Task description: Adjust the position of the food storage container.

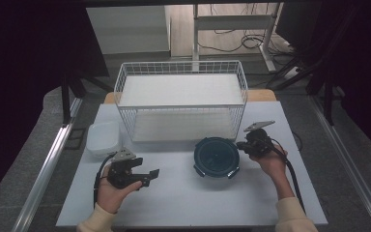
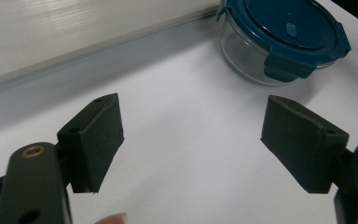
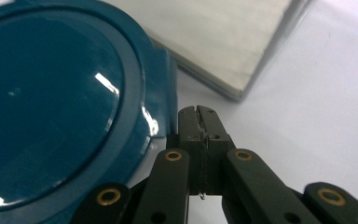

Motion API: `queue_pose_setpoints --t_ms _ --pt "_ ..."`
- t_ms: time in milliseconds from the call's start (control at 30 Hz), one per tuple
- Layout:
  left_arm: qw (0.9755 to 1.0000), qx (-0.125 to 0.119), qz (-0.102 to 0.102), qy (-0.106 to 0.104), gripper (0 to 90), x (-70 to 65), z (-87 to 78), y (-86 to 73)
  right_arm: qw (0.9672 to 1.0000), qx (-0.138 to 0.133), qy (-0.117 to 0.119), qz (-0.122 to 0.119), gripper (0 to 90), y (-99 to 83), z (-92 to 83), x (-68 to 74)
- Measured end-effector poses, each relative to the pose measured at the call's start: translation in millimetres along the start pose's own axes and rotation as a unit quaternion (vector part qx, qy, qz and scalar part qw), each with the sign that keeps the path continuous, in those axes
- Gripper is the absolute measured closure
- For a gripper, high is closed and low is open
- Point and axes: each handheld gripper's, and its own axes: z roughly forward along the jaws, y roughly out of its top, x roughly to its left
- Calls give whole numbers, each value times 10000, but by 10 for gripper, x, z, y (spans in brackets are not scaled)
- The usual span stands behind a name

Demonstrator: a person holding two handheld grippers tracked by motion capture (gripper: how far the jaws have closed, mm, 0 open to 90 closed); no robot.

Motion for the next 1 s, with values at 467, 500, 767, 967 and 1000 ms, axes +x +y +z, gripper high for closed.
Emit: queue_pose_setpoints --t_ms 467,500,767,967,1000 --pt "10000 -51 -10 41 202 32 27 39 9998 -138 -57 -109 893 -25 8 4" --pt "10000 -32 4 41 201 32 38 40 9999 -124 -61 -92 893 -30 25 3" --pt "10000 -5 -13 72 201 62 57 27 9996 -66 -167 -203 896 -5 56 25" --pt "10000 11 -15 70 202 56 66 29 9994 -4 -18 -343 896 3 57 139" --pt "10000 14 -14 68 202 60 68 29 9993 19 -14 -366 896 7 56 165"
